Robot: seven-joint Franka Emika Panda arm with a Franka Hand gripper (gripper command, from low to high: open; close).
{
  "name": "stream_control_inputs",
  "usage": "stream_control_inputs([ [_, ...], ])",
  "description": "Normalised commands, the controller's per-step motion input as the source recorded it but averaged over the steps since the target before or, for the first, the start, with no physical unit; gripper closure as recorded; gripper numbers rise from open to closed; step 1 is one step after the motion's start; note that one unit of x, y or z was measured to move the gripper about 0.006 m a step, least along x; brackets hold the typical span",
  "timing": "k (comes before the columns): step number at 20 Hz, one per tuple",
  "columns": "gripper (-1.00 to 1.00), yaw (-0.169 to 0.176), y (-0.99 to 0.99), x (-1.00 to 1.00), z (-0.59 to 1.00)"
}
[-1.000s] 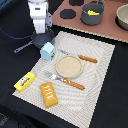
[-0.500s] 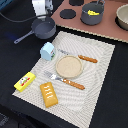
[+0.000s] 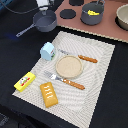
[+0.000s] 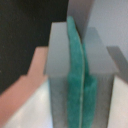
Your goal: Interact with the objects in diverse but meaningful ways.
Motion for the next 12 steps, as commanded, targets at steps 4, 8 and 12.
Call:
stream_control_inputs([
  [4, 1.00, 0.000, 0.64, 0.69, 0.38],
  [8, 1.00, 0.000, 0.67, 0.74, 0.42],
  [12, 1.00, 0.000, 0.69, 0.77, 0.43],
])
